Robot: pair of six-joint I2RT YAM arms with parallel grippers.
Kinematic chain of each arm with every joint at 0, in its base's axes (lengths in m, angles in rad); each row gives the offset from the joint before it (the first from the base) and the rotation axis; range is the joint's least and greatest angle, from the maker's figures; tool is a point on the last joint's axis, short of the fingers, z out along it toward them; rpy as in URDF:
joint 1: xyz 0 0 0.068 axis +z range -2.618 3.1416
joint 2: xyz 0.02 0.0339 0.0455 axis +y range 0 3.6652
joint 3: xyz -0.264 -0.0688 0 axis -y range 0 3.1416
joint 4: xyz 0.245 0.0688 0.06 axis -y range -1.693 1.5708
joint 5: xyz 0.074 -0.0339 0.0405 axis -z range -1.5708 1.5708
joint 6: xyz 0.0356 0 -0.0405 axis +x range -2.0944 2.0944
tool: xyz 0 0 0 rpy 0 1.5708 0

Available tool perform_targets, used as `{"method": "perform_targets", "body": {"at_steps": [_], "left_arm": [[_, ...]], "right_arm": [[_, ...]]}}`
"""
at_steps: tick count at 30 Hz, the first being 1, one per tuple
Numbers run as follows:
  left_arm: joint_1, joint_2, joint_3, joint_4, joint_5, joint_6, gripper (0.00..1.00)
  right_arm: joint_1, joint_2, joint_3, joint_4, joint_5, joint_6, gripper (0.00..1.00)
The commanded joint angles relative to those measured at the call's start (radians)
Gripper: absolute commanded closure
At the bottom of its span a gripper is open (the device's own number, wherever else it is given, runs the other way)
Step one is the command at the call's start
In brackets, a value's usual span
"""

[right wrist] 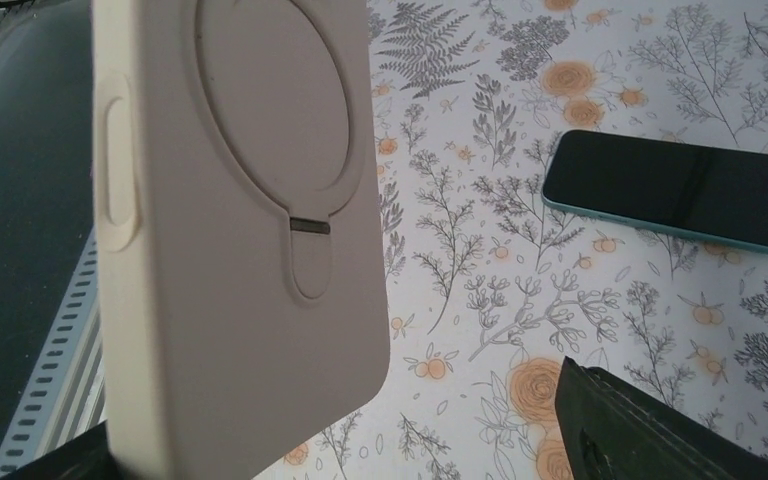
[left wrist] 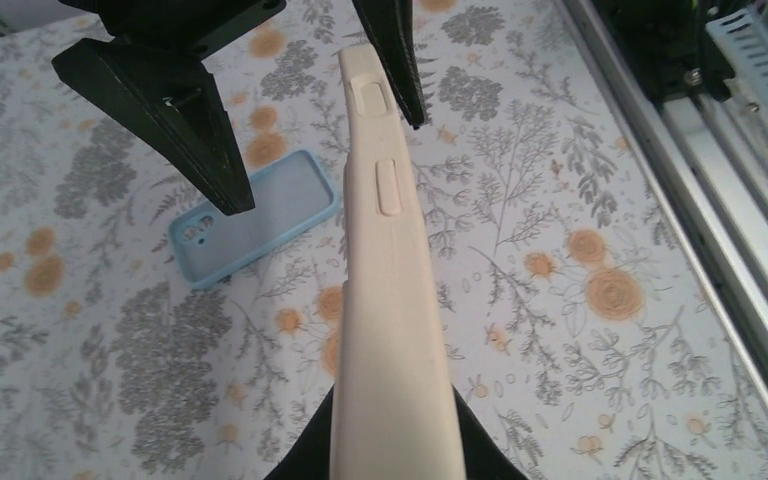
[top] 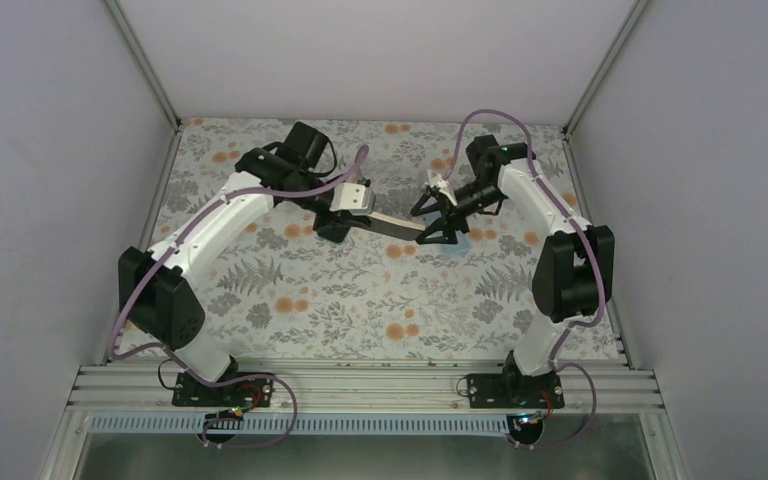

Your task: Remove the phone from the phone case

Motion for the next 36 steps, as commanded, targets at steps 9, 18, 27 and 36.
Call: {"method": "perform_targets", "body": {"at_steps": [9,18,27,36], "left_arm": [[-0.190,-0.049,-0.048,-0.111,-0.016,0.061,0.98],[-0.267,-0.053,-0.099,-0.089,-0.158,0.063,0.98],[-0.295,-0.049,-0.061,-0.085,-0.188,0.038,0.98],[-0.162,-0.016,-0.035,-0.046,-0.057,0.073,0.98]], "right_arm": [[-0.090,0.095,0.169,-0.032,0.108,-0.073,0.13],[-0.138,0.123,0.246,-0.031,0.248,-0.090,0.12],[-0.189,0.214,0.364,-0.031,0.251,-0.062,0.17],[-0.159,-0.172,-0.100,-0.031,0.257,-0.124,0.15]]}}
